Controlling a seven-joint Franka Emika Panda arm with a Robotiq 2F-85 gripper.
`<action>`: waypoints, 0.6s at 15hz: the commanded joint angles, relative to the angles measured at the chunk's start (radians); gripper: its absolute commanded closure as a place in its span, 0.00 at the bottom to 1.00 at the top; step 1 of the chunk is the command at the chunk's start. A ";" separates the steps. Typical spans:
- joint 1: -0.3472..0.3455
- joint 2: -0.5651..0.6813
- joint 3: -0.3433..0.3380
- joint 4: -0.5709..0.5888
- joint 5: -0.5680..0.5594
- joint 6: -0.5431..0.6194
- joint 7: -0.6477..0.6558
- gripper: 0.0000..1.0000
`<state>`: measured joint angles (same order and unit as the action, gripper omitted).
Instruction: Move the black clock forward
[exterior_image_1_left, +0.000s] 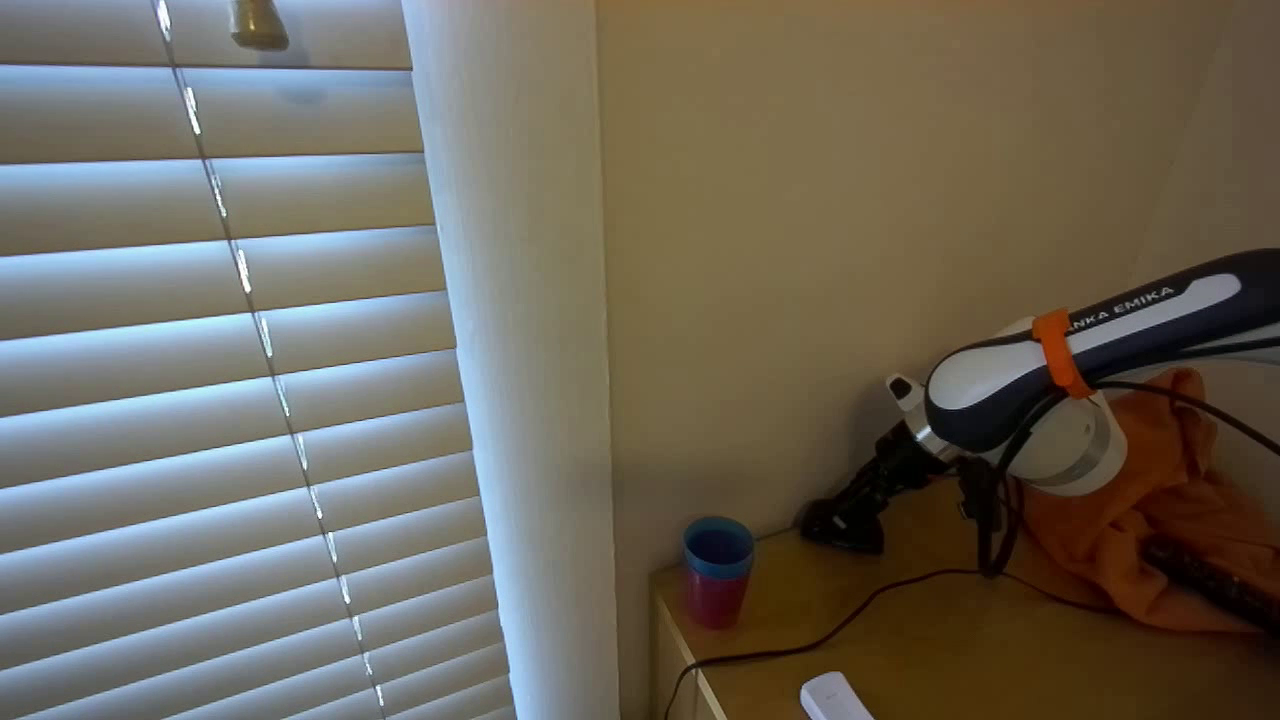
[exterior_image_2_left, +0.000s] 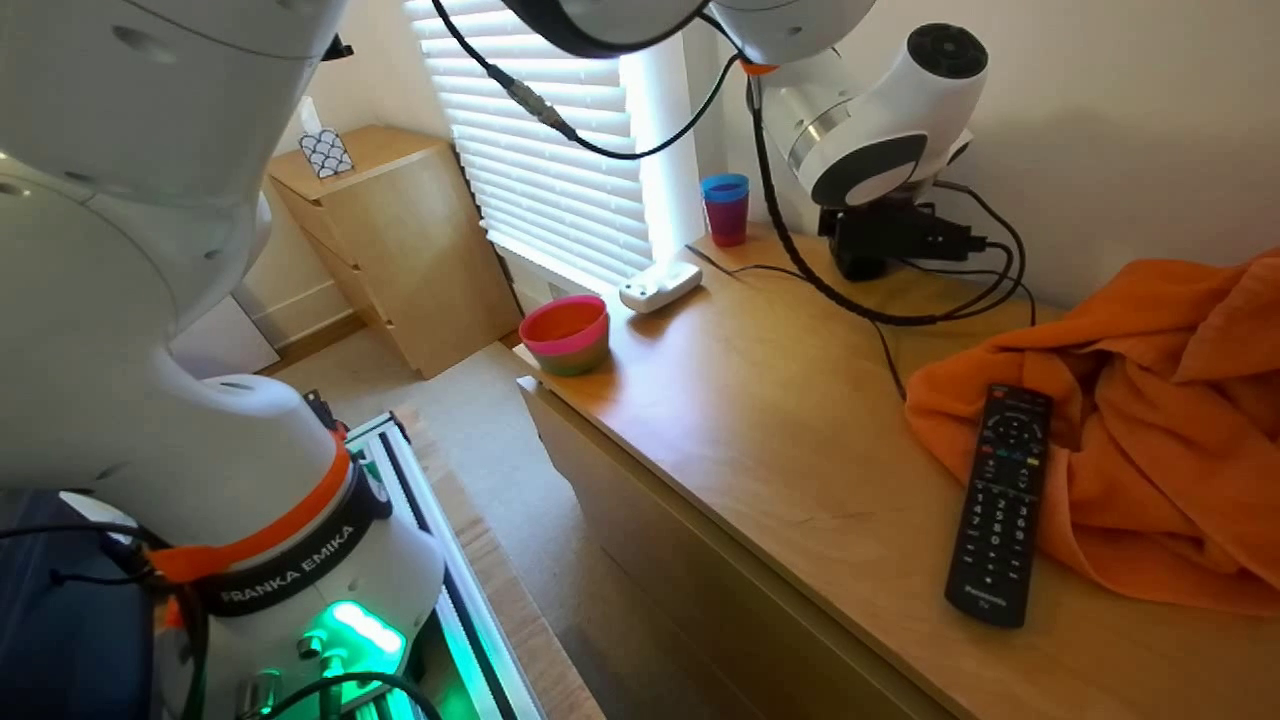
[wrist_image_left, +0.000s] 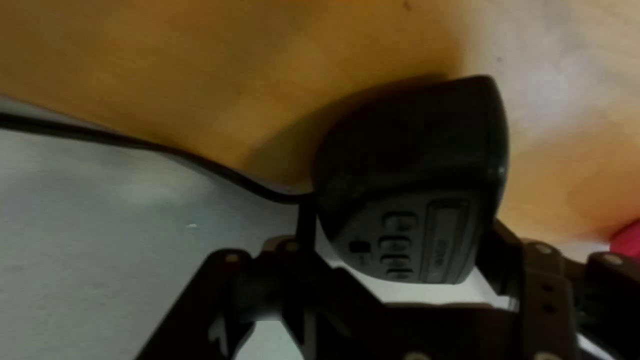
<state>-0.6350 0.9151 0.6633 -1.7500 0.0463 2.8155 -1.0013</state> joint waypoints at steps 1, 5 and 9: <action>0.030 -0.092 -0.043 -0.063 0.041 -0.018 0.034 0.51; 0.062 -0.240 -0.088 -0.200 0.058 0.039 0.102 0.51; 0.120 -0.427 -0.138 -0.384 0.083 0.099 0.231 0.51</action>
<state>-0.5775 0.6758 0.5938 -1.9491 0.0858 2.8659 -0.8773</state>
